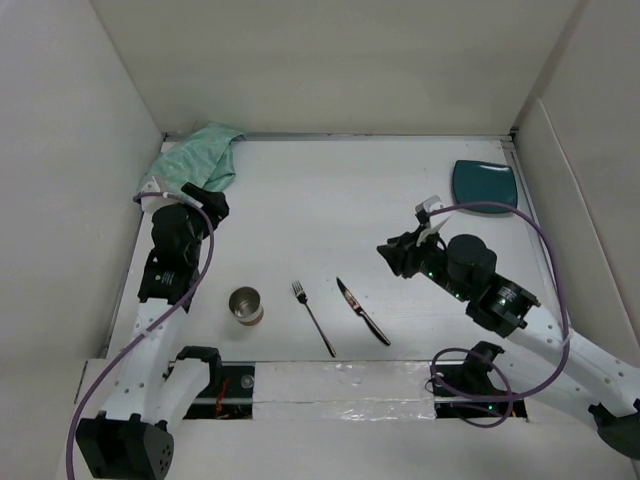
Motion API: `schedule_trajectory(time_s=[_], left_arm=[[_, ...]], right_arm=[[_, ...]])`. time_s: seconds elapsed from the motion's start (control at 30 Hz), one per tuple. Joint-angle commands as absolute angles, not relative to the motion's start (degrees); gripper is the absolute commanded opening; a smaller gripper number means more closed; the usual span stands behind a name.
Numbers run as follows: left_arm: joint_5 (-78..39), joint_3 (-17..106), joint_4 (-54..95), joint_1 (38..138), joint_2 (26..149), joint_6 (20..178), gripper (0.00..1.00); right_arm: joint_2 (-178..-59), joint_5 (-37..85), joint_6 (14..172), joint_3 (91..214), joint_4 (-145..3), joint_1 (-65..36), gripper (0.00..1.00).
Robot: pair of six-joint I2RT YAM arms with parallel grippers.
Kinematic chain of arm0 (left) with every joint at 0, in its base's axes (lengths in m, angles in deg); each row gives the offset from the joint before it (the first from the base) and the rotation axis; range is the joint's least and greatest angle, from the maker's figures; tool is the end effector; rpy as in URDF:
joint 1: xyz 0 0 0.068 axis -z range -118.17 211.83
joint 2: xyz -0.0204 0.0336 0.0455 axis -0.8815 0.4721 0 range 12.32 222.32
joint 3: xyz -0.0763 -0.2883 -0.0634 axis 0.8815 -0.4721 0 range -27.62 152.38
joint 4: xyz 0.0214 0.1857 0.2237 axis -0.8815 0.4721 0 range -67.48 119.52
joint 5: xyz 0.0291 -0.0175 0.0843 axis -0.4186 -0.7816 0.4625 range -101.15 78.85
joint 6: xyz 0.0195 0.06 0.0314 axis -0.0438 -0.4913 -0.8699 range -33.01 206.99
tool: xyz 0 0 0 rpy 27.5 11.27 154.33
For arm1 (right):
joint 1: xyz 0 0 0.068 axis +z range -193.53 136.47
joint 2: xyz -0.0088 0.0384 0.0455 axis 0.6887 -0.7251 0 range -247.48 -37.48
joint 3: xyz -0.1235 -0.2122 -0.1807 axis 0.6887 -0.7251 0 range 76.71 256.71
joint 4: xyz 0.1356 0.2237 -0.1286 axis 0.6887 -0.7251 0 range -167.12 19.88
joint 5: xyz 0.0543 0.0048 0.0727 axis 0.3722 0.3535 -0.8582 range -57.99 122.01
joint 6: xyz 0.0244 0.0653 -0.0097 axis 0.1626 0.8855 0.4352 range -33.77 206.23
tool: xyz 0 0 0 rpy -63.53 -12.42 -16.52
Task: Set the dinner table for one person
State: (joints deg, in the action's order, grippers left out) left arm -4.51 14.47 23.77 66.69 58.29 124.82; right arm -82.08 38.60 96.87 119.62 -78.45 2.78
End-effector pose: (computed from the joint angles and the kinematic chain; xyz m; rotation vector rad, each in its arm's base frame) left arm 0.2243 -0.0125 0.3563 -0.5616 1.5845 -0.4678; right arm 0.1541 0.1518 0.3510 -0.4644 1.7251 0.6231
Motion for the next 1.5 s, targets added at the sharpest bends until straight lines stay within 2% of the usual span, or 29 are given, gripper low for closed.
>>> schedule_trajectory(time_s=[0.0, 0.03, 0.07, 0.1, 0.13, 0.17, 0.23, 0.27, 0.4, 0.43, 0.47, 0.5, 0.53, 0.57, 0.63, 0.73, 0.9, 1.0, 1.1, 1.13, 1.17, 1.3, 1.47], left_arm=[[1.7, 16.5, 24.4, 66.8, 60.2, 127.1, 0.65], [2.6, 17.1, 24.8, 66.8, 61.0, 127.4, 0.64], [3.7, 18.4, 24.5, 66.8, 62.1, 127.7, 0.62], [5.9, 19.0, 24.9, 66.8, 64.3, 128.4, 0.58], [6.1, 20.8, 25.6, 65.3, 67.1, 128.6, 0.5], [6.1, 21.8, 25.9, 64.0, 67.2, 128.7, 0.41], [2.9, 23.2, 25.8, 61.1, 70.9, 129.2, 0.1], [1.8, 23.7, 24.8, 59.6, 72.0, 129.4, 0.0], [-1.6, 25.3, 21.1, 52.1, 78.6, 128.3, 0.0], [-1.7, 26.3, 21.7, 51.1, 80.2, 127.7, 0.06], [-2.1, 28.5, 22.2, 50.0, 82.0, 127.3, 0.31], [-5.2, 29.4, 22.3, 48.7, 85.7, 127.1, 0.47], [-7.4, 30.4, 22.3, 45.6, 87.5, 126.8, 0.57], [-9.9, 32.5, 22.3, 44.1, 89.6, 126.2, 0.62], [-13.3, 34.4, 23.9, 42.3, 95.4, 125.9, 0.62], [-9.8, 36.4, 23.0, 42.3, 100.3, 125.2, 0.62], [-13.2, 37.7, 16.0, 41.8, 108.0, 126.3, 0.65], [-15.8, 39.8, 13.4, 41.8, 112.7, 125.9, 0.66], [-15.2, 42.5, 13.7, 42.3, 116.8, 124.9, 0.66], [-14.0, 44.2, 14.4, 42.9, 118.4, 124.0, 0.65], [-13.5, 44.2, 14.4, 42.9, 118.9, 124.0, 0.65], [-9.5, 47.1, 16.1, 45.2, 122.4, 121.3, 0.6], [-8.8, 45.2, 15.0, 45.2, 123.7, 122.0, 0.48]], right_arm=[[-80.2, 38.1, 96.3, 118.2, -73.8, 3.3, 0.39], [-80.1, 38.5, 95.6, 118.3, -74.2, 3.3, 0.45], [-80.1, 38.7, 95.3, 118.4, -75.2, 3.3, 0.45], [-79.9, 38.8, 95.1, 118.5, -75.7, 3.3, 0.4], [-79.5, 38.7, 94.9, 118.3, -76.1, 3.3, 0.09], [-79.5, 38.5, 95.1, 118.4, -76.4, 3.3, 0.0], [-78.5, 37.6, 94.9, 118.3, -77.1, 3.3, 0.0], [-78.2, 37.4, 94.9, 117.9, -76.7, 3.3, 0.0], [-77.3, 37.8, 95.6, 117.0, -76.3, 3.8, 0.0], [-77.4, 37.8, 95.5, 117.1, -76.5, 3.8, 0.0], [-77.5, 38.1, 95.3, 117.3, -77.1, 3.8, 0.0], [-77.5, 38.2, 95.3, 117.2, -77.2, 3.8, 0.0], [-77.6, 38.0, 95.3, 117.0, -77.1, 3.8, 0.0], [-77.8, 37.6, 95.1, 116.5, -75.9, 3.8, 0.0], [-78.3, 37.1, 95.3, 115.8, -74.9, 3.8, 0.0], [-79.7, 37.5, 95.1, 116.6, -75.3, 4.4, 0.0], [-81.4, 37.6, 94.9, 116.3, -73.8, 4.4, 0.02], [-83.2, 35.7, 94.6, 116.3, -72.5, 4.4, 0.09], [-84.8, 35.1, 94.4, 117.0, -72.1, 4.4, 0.21], [-85.6, 34.8, 94.0, 117.1, -71.4, 4.4, 0.3], [-85.6, 34.8, 94.0, 117.1, -71.4, 4.4, 0.3], [-86.6, 35.2, 94.0, 117.6, -71.0, 4.4, 0.31], [-88.8, 35.0, 93.9, 118.4, -70.8, 4.4, 0.31]])
